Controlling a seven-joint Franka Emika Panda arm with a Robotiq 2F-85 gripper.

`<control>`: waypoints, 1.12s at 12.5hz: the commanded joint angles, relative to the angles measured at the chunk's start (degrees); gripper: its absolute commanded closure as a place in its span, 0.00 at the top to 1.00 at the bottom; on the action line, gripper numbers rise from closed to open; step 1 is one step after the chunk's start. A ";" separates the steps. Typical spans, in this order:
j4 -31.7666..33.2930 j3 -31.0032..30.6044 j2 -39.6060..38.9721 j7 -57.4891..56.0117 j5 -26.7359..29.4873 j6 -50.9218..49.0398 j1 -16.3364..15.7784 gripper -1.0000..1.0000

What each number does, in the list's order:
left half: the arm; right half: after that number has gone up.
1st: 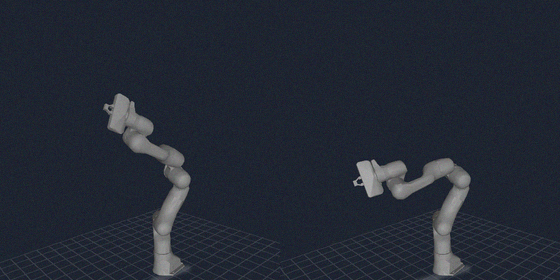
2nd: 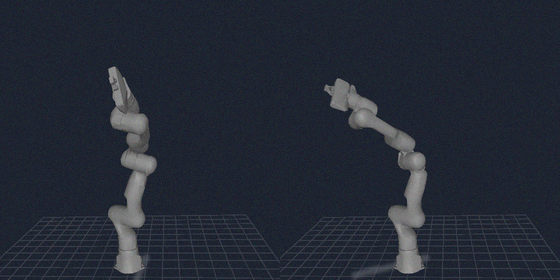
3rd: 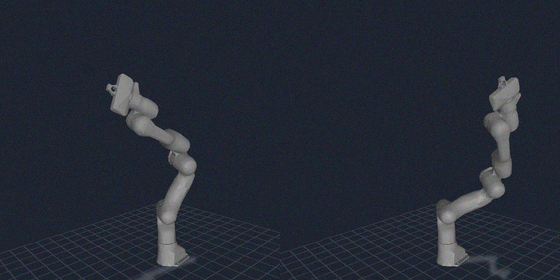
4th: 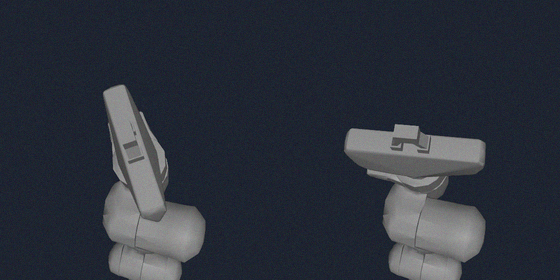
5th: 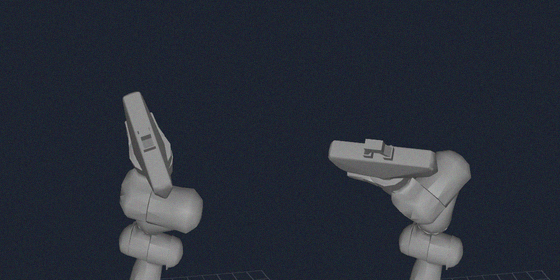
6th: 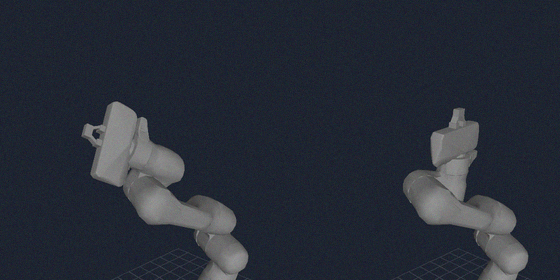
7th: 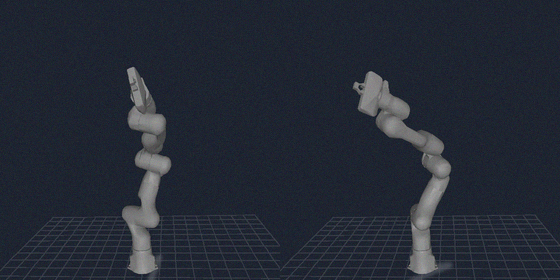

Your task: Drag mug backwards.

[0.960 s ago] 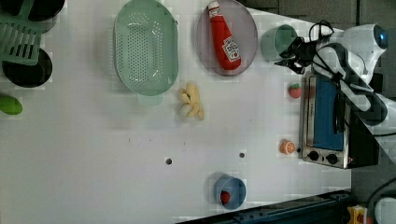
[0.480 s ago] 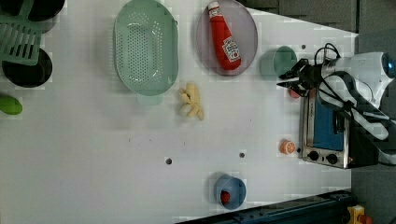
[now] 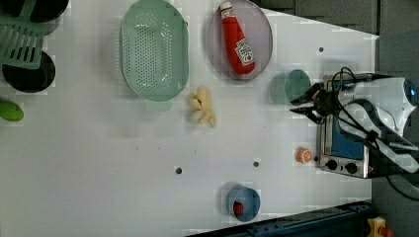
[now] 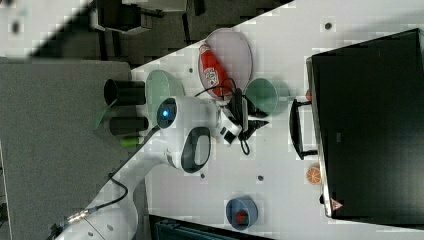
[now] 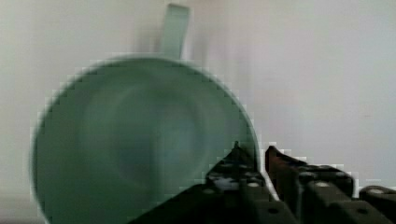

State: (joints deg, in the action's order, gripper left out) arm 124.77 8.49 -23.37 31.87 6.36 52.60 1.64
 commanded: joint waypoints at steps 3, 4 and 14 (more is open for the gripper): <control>6.49 1.55 4.73 0.60 0.07 0.34 0.23 0.18; 8.08 1.88 5.61 0.60 0.05 0.34 0.23 0.18; 19.18 4.51 12.93 0.60 0.03 -3.36 0.27 0.18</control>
State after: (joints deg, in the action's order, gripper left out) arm 142.90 10.51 -12.32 31.75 7.10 49.55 1.68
